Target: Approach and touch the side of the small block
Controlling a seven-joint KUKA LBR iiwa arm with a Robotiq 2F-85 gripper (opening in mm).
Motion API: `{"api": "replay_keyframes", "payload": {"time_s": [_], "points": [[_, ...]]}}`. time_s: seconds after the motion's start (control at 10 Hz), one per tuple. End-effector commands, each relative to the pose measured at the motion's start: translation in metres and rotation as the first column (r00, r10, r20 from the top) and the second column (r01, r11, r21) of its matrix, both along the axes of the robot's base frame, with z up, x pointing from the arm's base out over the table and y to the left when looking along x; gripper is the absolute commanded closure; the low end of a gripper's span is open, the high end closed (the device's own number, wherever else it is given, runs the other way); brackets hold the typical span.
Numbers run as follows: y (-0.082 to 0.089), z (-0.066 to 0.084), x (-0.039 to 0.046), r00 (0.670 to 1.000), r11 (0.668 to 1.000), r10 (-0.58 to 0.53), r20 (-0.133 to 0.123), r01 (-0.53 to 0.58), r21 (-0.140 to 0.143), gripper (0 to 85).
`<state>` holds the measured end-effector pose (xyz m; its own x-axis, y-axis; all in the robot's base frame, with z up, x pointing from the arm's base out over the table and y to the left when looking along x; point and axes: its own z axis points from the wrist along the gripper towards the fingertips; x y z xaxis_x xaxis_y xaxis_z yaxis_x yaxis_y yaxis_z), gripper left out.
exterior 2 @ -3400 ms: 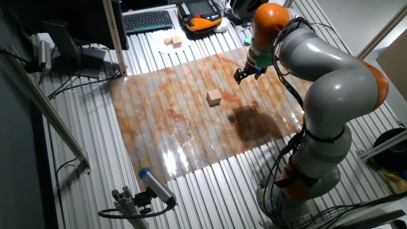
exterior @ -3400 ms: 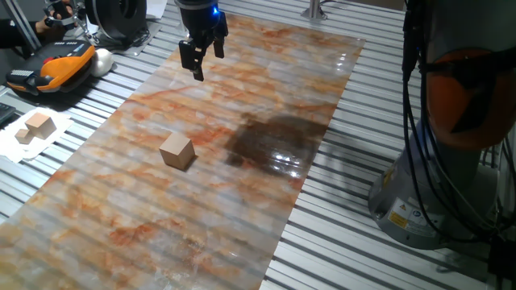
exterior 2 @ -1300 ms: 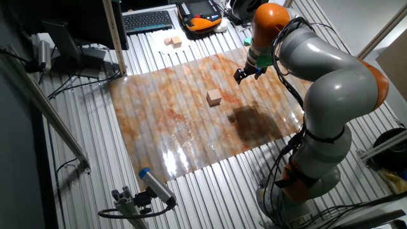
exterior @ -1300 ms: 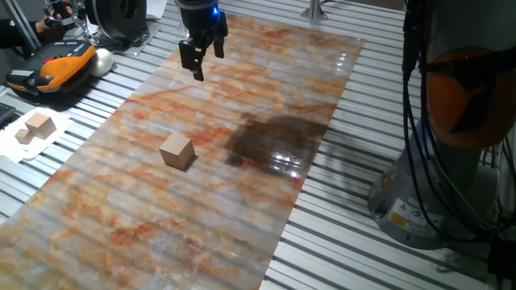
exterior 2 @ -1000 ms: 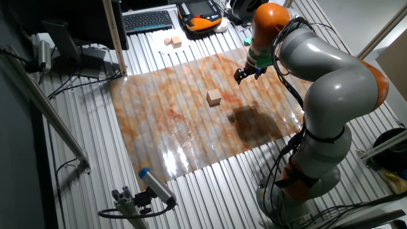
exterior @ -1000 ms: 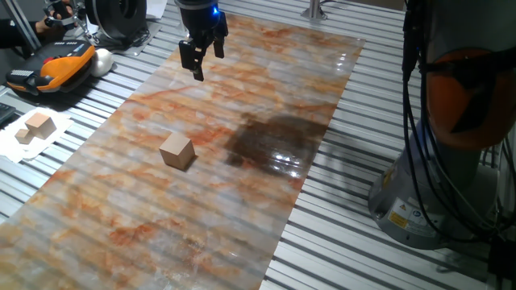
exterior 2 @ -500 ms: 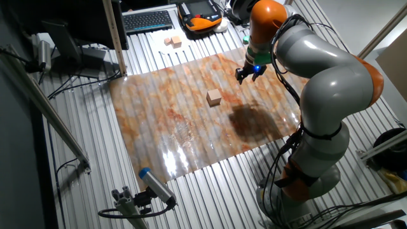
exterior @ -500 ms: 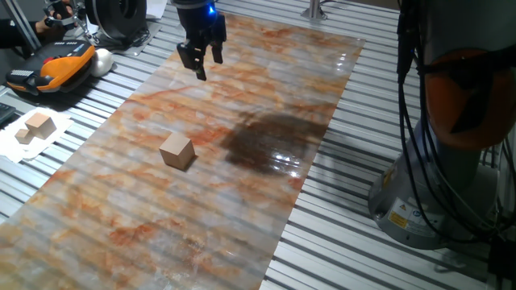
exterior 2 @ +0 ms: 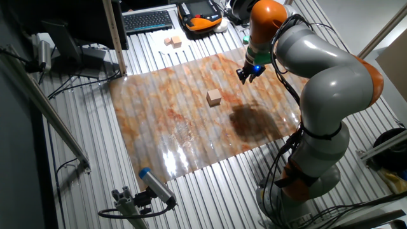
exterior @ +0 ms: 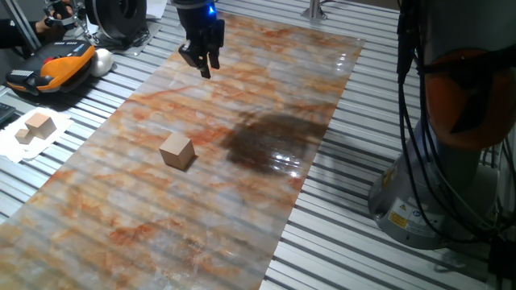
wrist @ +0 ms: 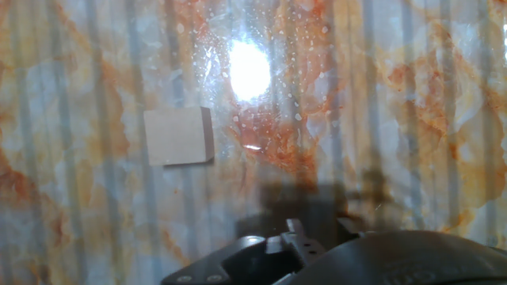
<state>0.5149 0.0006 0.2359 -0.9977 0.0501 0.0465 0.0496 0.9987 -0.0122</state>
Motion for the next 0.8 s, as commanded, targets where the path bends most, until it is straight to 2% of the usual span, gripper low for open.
{"api": "replay_keyframes", "payload": {"time_s": [0.0,0.7], "points": [[0.0001,0.0000,0.0000,1.000,1.000,0.000,0.000,0.000,0.000,85.0],[0.0001,0.0000,0.0001,1.000,1.000,0.000,0.000,0.000,0.000,85.0]]}}
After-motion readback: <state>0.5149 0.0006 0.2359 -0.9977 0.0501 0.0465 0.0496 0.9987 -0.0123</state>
